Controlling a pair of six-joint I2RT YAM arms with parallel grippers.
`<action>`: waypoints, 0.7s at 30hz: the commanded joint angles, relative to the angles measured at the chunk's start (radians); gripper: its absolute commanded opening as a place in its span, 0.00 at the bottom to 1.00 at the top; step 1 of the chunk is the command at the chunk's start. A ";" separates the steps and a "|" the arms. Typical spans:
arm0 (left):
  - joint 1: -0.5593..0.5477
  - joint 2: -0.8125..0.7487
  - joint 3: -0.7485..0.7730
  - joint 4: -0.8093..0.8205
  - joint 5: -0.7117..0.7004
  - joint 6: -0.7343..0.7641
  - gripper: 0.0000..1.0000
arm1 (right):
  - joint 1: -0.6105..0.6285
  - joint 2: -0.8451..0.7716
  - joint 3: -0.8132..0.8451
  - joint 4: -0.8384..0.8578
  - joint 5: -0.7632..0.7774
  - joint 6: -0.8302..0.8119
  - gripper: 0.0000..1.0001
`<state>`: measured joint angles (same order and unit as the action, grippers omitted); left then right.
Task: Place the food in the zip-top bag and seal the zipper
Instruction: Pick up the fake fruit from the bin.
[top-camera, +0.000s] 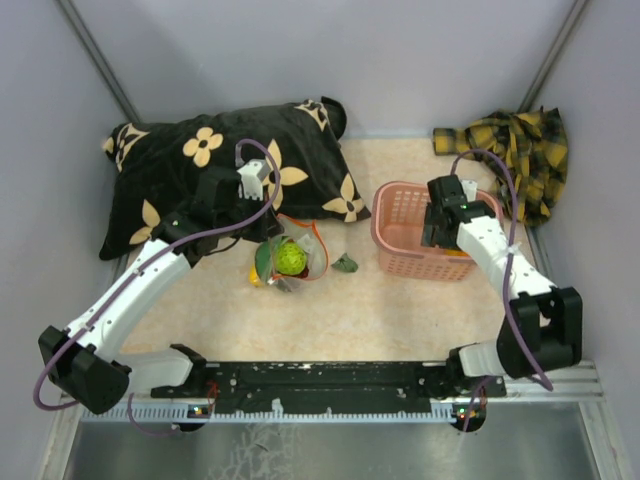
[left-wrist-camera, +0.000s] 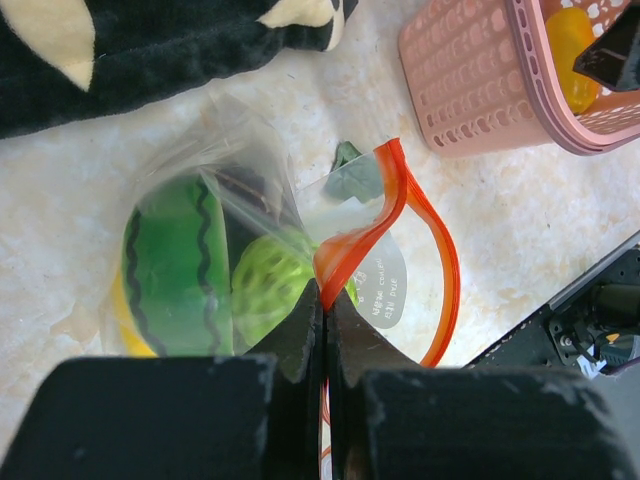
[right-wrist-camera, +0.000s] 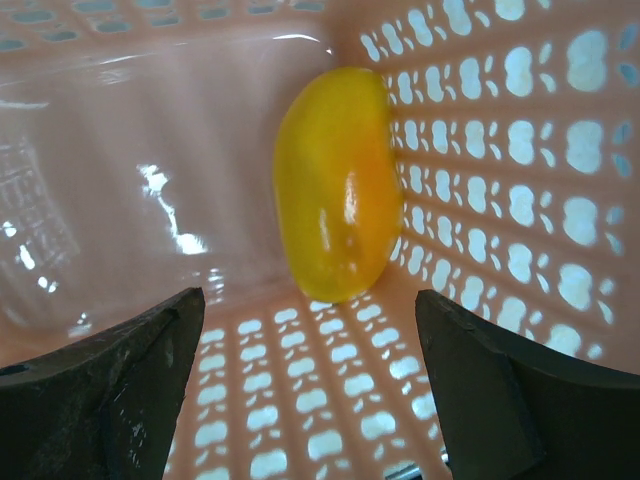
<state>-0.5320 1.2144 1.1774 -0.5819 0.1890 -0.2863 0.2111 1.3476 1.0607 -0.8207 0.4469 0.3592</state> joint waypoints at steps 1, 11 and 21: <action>0.003 0.001 -0.004 0.039 0.007 0.013 0.00 | -0.017 0.067 -0.012 0.085 0.055 -0.014 0.87; 0.004 0.000 -0.007 0.040 0.006 0.015 0.00 | -0.082 0.195 -0.073 0.197 0.029 -0.027 0.88; 0.003 0.002 -0.009 0.042 0.009 0.014 0.00 | -0.113 0.290 -0.119 0.298 -0.103 -0.046 0.86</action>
<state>-0.5320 1.2148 1.1736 -0.5785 0.1890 -0.2863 0.1051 1.6051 0.9550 -0.5999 0.4007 0.3317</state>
